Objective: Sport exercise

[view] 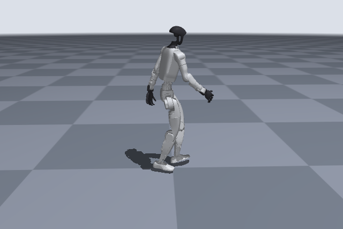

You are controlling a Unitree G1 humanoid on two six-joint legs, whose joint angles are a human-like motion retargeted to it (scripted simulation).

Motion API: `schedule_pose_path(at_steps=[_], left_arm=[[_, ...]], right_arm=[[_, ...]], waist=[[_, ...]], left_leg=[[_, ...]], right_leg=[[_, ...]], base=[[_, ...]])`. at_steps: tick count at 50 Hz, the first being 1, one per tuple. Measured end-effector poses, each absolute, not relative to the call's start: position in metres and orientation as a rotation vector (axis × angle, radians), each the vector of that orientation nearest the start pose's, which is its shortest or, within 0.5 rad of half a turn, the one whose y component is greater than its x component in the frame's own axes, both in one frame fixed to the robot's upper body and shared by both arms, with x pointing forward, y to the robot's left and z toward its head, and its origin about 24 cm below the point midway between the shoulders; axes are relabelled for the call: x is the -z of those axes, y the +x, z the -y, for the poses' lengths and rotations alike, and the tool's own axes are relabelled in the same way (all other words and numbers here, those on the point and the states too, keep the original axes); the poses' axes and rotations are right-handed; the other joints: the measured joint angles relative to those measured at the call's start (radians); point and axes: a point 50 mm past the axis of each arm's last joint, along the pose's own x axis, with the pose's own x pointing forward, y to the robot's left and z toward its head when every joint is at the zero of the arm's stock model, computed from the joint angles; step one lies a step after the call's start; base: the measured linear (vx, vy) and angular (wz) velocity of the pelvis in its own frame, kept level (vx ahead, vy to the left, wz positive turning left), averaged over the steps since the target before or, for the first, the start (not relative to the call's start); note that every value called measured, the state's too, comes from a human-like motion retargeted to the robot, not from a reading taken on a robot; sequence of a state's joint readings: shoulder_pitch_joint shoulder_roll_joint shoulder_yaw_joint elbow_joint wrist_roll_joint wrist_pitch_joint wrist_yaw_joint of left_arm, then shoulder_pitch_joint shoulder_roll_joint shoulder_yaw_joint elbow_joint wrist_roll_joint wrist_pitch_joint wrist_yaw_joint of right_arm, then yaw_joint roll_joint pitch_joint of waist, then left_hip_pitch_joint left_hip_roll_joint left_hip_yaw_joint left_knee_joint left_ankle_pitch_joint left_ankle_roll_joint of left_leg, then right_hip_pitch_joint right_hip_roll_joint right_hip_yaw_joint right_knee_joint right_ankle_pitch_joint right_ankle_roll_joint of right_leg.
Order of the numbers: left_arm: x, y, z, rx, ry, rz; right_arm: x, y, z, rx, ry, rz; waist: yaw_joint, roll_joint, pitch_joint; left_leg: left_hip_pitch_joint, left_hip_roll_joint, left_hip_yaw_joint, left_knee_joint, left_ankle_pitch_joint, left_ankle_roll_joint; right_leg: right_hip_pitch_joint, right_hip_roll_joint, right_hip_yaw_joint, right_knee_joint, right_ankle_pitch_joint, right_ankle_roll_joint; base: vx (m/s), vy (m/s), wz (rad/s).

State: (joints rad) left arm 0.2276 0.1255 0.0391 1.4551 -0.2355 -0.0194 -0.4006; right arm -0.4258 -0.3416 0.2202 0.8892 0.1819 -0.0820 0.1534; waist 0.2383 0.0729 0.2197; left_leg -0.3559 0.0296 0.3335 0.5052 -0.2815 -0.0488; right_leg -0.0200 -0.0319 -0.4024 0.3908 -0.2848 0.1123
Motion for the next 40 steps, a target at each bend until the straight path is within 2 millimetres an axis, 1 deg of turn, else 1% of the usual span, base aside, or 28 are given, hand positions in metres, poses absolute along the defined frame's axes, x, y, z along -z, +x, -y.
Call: schedule_pose_path(at_steps=[2, 4, 6, 8, 10, 13, 15, 16, 18, 20, 22, 23, 25, 26, 28, 30, 32, 33, 35, 36, 38, 40], left_arm=[[0.175, -0.030, -0.196, -0.057, -0.380, -1.499], [0.174, 0.001, -0.212, -0.063, -0.304, -1.421], [0.169, 0.040, -0.229, -0.076, -0.232, -1.317], [0.159, 0.086, -0.244, -0.092, -0.173, -1.190], [0.144, 0.133, -0.253, -0.098, -0.137, -1.054], [0.110, 0.203, -0.257, -0.086, -0.112, -0.834], [0.082, 0.245, -0.256, -0.060, -0.098, -0.688], [0.067, 0.264, -0.253, -0.040, -0.086, -0.620], [0.036, 0.296, -0.247, 0.005, -0.057, -0.496], [0.014, 0.316, -0.240, 0.048, -0.025, -0.406], [-0.004, 0.329, -0.235, 0.076, 0.008, -0.344], [-0.009, 0.333, -0.234, 0.083, 0.020, -0.326], [-0.011, 0.334, -0.234, 0.087, 0.031, -0.322], [-0.005, 0.330, -0.236, 0.081, 0.028, -0.343], [0.014, 0.315, -0.241, 0.062, 0.012, -0.412], [0.043, 0.288, -0.247, 0.029, -0.021, -0.524], [0.079, 0.247, -0.254, -0.019, -0.065, -0.683], [0.096, 0.222, -0.258, -0.044, -0.088, -0.772], [0.127, 0.167, -0.262, -0.087, -0.141, -0.962], [0.139, 0.137, -0.263, -0.108, -0.170, -1.054], [0.154, 0.077, -0.265, -0.158, -0.238, -1.225], [0.160, 0.019, -0.267, -0.229, -0.311, -1.362]], right_arm=[[0.044, 0.289, 0.208, -0.196, -0.243, -0.509], [0.067, 0.265, 0.214, -0.203, -0.237, -0.621], [0.093, 0.232, 0.223, -0.210, -0.227, -0.763], [0.118, 0.192, 0.234, -0.214, -0.203, -0.926], [0.139, 0.145, 0.243, -0.214, -0.171, -1.100], [0.158, 0.075, 0.249, -0.212, -0.098, -1.335], [0.163, 0.038, 0.248, -0.210, -0.042, -1.450], [0.165, 0.024, 0.246, -0.212, -0.015, -1.487], [0.167, 0.004, 0.239, -0.222, 0.038, -1.541], [0.168, -0.011, 0.230, -0.243, 0.083, -1.571], [0.169, -0.007, 0.223, -0.271, 0.102, -1.550], [0.170, -0.001, 0.220, -0.283, 0.102, -1.527], [0.170, 0.018, 0.215, -0.304, 0.091, -1.465], [0.169, 0.031, 0.215, -0.307, 0.075, -1.422], [0.165, 0.061, 0.215, -0.299, 0.037, -1.327], [0.159, 0.093, 0.218, -0.274, -0.002, -1.218], [0.148, 0.129, 0.221, -0.239, -0.040, -1.098], [0.141, 0.146, 0.223, -0.222, -0.056, -1.038], [0.126, 0.179, 0.225, -0.193, -0.081, -0.926], [0.118, 0.193, 0.226, -0.177, -0.085, -0.877], [0.103, 0.219, 0.226, -0.149, -0.091, -0.788], [0.089, 0.241, 0.223, -0.127, -0.088, -0.717]], waist=[[-0.010, 0.011, 0.003], [-0.025, 0.028, 0.001], [-0.045, 0.049, -0.007], [-0.068, 0.069, -0.015], [-0.096, 0.087, -0.023], [-0.143, 0.087, -0.021], [-0.170, 0.066, -0.016], [-0.181, 0.049, -0.012], [-0.198, 0.006, 0.000], [-0.206, -0.014, 0.019], [-0.201, -0.042, 0.033], [-0.197, -0.058, 0.038], [-0.187, -0.087, 0.048], [-0.182, -0.099, 0.051], [-0.172, -0.121, 0.060], [-0.163, -0.143, 0.069], [-0.154, -0.173, 0.076], [-0.149, -0.190, 0.077], [-0.136, -0.222, 0.072], [-0.128, -0.236, 0.065], [-0.109, -0.259, 0.043], [-0.083, -0.272, 0.015]], left_leg=[[0.016, 0.046, -0.025, 0.159, -0.091, 0.033], [0.055, 0.096, -0.056, 0.306, -0.169, 0.055], [0.115, 0.142, -0.090, 0.422, -0.219, 0.062], [0.193, 0.174, -0.134, 0.496, -0.232, 0.045], [0.284, 0.184, -0.186, 0.518, -0.209, 0.008], [0.434, 0.138, -0.267, 0.403, -0.175, -0.043], [0.512, 0.093, -0.305, 0.274, -0.185, -0.050], [0.538, 0.070, -0.315, 0.202, -0.202, -0.041], [0.576, 0.021, -0.328, 0.061, -0.235, -0.013], [0.581, 0.006, -0.328, 0.005, -0.277, 0.007], [0.567, -0.015, -0.315, -0.053, -0.276, 0.020], [0.556, -0.027, -0.308, -0.081, -0.264, 0.024], [0.533, -0.048, -0.294, -0.131, -0.230, 0.031], [0.521, -0.057, -0.286, -0.150, -0.207, 0.033], [0.501, -0.073, -0.273, -0.183, -0.164, 0.038], [0.484, -0.095, -0.262, -0.206, -0.126, 0.046], [0.465, -0.132, -0.253, -0.226, -0.093, 0.056], [0.452, -0.155, -0.246, -0.236, -0.076, 0.061], [0.419, -0.199, -0.231, -0.256, -0.036, 0.071], [0.397, -0.219, -0.222, -0.264, -0.013, 0.078], [0.347, -0.252, -0.202, -0.290, 0.041, 0.088], [0.292, -0.268, -0.174, -0.318, 0.098, 0.092]], right_leg=[[-0.029, 0.006, 0.002, 0.017, 0.004, -0.004], [-0.060, 0.024, 0.004, 0.029, 0.015, -0.013], [-0.091, 0.048, 0.000, 0.030, 0.035, -0.026], [-0.113, 0.079, -0.010, 0.003, 0.071, -0.039], [-0.131, 0.107, -0.026, -0.028, 0.112, -0.050], [-0.154, 0.117, -0.043, -0.065, 0.170, -0.054], [-0.184, 0.096, -0.048, -0.065, 0.195, -0.046], [-0.202, 0.077, -0.043, -0.065, 0.203, -0.036], [-0.243, 0.038, -0.006, -0.078, 0.212, 0.002], [-0.274, 0.025, 0.042, -0.090, 0.205, 0.049], [-0.292, -0.001, 0.034, -0.110, 0.202, 0.070], [-0.299, -0.016, 0.023, -0.118, 0.198, 0.078], [-0.310, -0.046, 0.003, -0.108, 0.183, 0.085], [-0.314, -0.064, -0.007, -0.071, 0.163, 0.080], [-0.323, -0.109, -0.017, 0.053, 0.107, 0.063], [-0.329, -0.174, -0.011, 0.253, 0.029, 0.029], [-0.322, -0.249, 0.022, 0.470, -0.046, -0.002], [-0.313, -0.284, 0.042, 0.564, -0.073, -0.015], [-0.280, -0.340, 0.088, 0.719, -0.108, -0.030], [-0.255, -0.358, 0.108, 0.773, -0.112, -0.032], [-0.203, -0.380, 0.144, 0.847, -0.101, -0.027], [-0.139, -0.370, 0.164, 0.852, -0.062, -0.005]], base=[[-0.45, 0.04, -0.10], [-0.50, 0.05, -0.02], [-0.54, 0.07, 0.10], [-0.57, 0.08, 0.23], [-0.59, 0.10, 0.33], [-0.59, 0.12, 0.40], [-0.59, 0.12, 0.37], [-0.59, 0.12, 0.35], [-0.60, 0.11, 0.33], [-0.63, 0.10, 0.19], [-0.62, 0.09, -0.08], [-0.62, 0.08, -0.18], [-0.62, 0.08, -0.22], [-0.61, 0.08, -0.23], [-0.61, 0.09, -0.19], [-0.60, 0.10, -0.15], [-0.60, 0.11, -0.18], [-0.61, 0.11, -0.26], [-0.62, 0.11, -0.32], [-0.64, 0.11, -0.35], [-0.65, 0.10, -0.38], [-0.68, 0.07, -0.38]])
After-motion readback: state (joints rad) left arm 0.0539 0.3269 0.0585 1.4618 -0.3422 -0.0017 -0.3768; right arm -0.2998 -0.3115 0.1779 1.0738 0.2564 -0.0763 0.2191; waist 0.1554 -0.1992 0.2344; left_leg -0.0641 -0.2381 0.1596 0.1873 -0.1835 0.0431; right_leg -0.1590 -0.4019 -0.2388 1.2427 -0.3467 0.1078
